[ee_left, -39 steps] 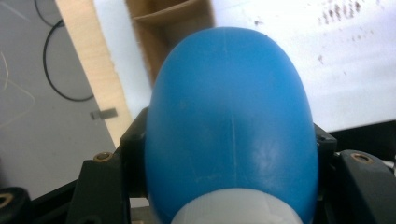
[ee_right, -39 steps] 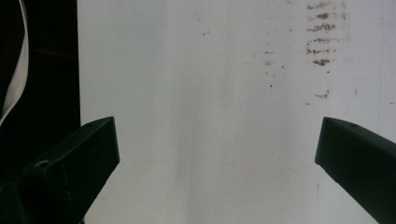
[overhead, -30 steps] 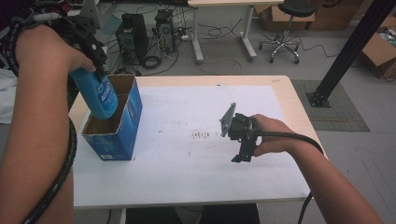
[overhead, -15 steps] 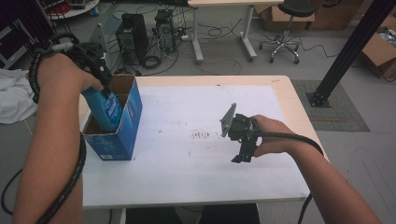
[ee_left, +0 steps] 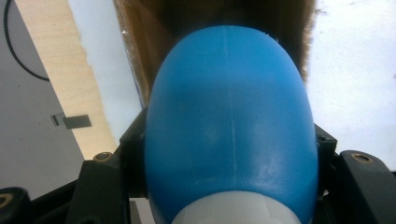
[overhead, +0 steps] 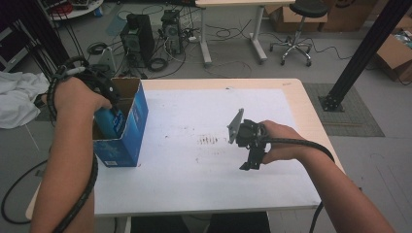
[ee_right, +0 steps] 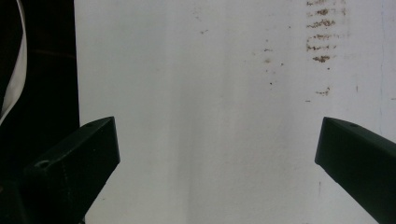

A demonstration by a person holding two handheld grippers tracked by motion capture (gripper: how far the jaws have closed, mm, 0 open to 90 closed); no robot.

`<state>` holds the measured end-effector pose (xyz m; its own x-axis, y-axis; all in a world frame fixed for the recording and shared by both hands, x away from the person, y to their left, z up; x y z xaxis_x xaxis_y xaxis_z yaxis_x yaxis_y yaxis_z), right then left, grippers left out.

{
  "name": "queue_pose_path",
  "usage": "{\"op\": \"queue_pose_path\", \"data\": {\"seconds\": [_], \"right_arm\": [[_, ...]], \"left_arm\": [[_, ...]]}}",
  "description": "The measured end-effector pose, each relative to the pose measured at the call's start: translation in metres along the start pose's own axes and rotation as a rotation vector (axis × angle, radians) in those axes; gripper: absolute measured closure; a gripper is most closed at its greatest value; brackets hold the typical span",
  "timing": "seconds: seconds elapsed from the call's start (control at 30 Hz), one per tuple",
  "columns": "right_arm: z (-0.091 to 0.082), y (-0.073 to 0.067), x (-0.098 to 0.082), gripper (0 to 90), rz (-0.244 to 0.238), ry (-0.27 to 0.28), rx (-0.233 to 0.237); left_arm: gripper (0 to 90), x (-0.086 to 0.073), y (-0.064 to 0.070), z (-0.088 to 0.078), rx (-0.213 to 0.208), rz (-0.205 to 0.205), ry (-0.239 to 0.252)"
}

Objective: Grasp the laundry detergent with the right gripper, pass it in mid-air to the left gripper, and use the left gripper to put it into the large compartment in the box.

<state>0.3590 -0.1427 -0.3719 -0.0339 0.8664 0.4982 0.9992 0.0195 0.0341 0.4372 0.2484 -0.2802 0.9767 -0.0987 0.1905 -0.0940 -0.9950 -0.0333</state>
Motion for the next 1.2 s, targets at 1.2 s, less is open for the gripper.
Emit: {"op": "queue_pose_path", "data": {"seconds": [1.2], "right_arm": [[0.006, -0.001, -0.004, 0.0, 0.009, -0.004, 0.009]], "left_arm": [[38.1, -0.011, 0.000, 0.060, -0.001, 0.003, -0.007]]}}
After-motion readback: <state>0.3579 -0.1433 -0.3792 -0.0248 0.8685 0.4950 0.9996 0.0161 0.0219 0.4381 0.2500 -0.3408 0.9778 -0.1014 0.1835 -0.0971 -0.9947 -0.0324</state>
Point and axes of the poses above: each handheld gripper's, and its own axes: z roughly forward along the jaws, x roughly out of its top, y roughly to its right, the point moved 5 cm from there along z, roughly forward along the jaws, and after that the axes turned 15 degrees about y, right-handed, at the moved point
